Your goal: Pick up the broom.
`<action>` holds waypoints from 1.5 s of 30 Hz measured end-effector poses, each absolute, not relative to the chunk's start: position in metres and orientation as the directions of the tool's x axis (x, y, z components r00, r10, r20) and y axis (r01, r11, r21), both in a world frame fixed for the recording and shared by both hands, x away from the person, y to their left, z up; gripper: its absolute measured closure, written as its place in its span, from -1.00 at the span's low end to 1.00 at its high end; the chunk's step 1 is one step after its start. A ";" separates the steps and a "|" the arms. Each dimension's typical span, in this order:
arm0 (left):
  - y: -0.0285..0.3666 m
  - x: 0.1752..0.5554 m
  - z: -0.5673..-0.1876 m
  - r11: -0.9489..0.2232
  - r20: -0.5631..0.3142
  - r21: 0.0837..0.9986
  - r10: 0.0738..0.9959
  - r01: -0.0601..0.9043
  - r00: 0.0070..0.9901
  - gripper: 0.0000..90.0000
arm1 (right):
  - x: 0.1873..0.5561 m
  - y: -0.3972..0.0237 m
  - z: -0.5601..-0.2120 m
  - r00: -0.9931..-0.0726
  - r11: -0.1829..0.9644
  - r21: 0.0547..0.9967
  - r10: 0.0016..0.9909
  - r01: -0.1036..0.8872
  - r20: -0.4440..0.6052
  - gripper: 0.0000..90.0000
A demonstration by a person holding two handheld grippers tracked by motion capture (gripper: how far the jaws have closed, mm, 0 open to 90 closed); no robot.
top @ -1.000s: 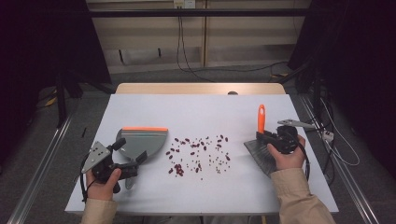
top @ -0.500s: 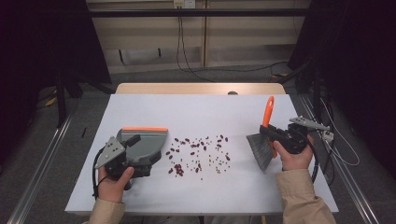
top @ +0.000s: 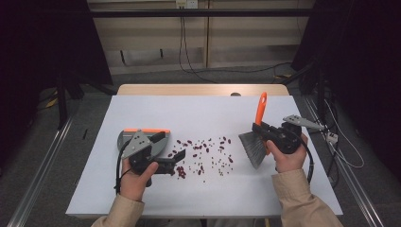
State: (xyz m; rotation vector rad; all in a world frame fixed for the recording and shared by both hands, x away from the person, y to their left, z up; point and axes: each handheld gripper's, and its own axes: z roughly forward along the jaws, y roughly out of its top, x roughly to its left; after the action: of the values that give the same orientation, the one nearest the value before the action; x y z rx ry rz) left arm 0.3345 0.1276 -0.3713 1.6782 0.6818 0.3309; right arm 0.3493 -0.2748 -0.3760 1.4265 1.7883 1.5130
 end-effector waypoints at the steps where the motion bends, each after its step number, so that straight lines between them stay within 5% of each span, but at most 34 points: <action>1: 0.124 0.335 -0.371 -0.100 -0.146 0.962 0.595 0.253 0.790 -0.93 | 0.349 -0.273 -0.375 -0.407 -0.106 0.896 0.864 0.431 0.298 0.59; 21: 0.076 0.352 -0.374 -0.120 -0.183 0.950 0.538 0.289 0.823 -0.91 | 0.349 -0.220 -0.367 -0.505 -0.084 0.921 0.816 0.380 0.282 0.59; 32: 0.056 0.354 -0.382 -0.125 -0.253 0.925 0.503 0.359 0.827 -0.61 | 0.347 -0.190 -0.371 -0.545 -0.047 0.934 0.801 0.354 0.247 0.58; 39: 0.049 0.354 -0.386 -0.160 -0.260 0.908 0.508 0.387 0.821 -0.10 | 0.347 -0.179 -0.374 -0.571 -0.040 0.934 0.782 0.356 0.251 0.58; 45: 0.050 0.354 -0.388 -0.180 -0.271 0.901 0.475 0.394 0.837 0.76 | 0.346 -0.176 -0.375 -0.580 -0.045 0.931 0.771 0.363 0.263 0.58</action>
State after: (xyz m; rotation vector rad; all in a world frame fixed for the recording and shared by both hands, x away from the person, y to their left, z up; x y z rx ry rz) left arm 0.3538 0.0498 -0.3884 1.7981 0.6632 0.0829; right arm 0.3458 -0.1764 -0.3746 1.2009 1.8958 1.6599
